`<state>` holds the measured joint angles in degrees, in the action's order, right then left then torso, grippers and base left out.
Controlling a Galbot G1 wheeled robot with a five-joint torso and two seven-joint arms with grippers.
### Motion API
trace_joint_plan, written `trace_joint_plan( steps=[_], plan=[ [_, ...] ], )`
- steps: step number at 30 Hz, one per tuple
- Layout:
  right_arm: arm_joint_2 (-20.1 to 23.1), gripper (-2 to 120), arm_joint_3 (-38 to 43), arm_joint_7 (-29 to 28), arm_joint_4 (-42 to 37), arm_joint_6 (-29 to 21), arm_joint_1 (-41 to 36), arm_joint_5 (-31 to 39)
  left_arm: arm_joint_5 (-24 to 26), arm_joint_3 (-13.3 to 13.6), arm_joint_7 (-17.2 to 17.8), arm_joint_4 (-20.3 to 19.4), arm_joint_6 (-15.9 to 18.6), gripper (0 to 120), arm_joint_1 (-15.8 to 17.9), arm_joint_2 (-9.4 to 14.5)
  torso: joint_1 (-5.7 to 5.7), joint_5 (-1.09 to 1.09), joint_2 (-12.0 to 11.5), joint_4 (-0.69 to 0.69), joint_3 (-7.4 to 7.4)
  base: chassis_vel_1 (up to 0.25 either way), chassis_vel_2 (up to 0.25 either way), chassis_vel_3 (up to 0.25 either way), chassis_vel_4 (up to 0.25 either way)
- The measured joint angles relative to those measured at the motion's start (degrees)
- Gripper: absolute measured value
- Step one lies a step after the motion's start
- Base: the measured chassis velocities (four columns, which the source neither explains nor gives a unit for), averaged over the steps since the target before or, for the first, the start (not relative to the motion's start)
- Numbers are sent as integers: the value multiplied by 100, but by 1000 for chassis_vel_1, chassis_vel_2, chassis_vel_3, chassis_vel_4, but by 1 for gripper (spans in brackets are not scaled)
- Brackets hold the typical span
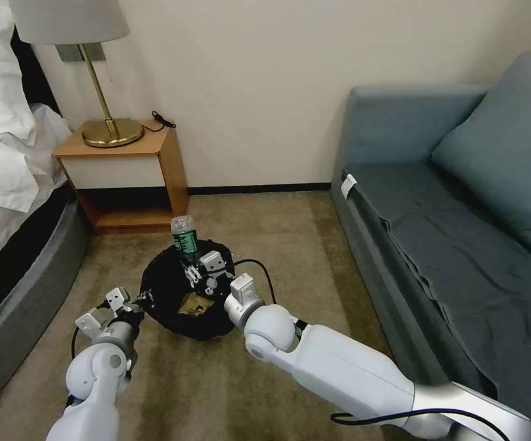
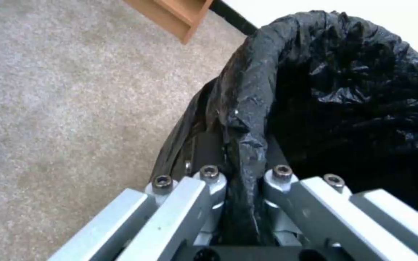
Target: Pick up the trash bin, then pick up the garbage on the floor and place it into the trash bin.
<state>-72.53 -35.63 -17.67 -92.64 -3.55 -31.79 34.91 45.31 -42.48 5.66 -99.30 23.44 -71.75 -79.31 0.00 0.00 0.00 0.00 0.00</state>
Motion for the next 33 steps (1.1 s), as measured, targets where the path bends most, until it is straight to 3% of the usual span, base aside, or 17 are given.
trace_joint_plan(
  steps=[14, 27, 33],
  plan=[
    [2, 98, -118, 111, -33, -38, -140, -105, 15, -38, -1, -30, 0, 4, -21, -27, 0, 0, 0, 0, 0, 0, 0, 0, 0],
    [142, 100, 440, 115, -337, 25, -148, -506, 74, -114, 66, 16, 62, 4, -122, -2, 0, 1, 0, 1, 0, 0, 0, 0, 0],
    [526, 100, 1062, 238, -620, 103, -530, -742, 112, -124, 425, 117, 238, 4, -110, 2, 0, 1, 0, 0, 0, 0, 0, 0, 0]
  ],
)
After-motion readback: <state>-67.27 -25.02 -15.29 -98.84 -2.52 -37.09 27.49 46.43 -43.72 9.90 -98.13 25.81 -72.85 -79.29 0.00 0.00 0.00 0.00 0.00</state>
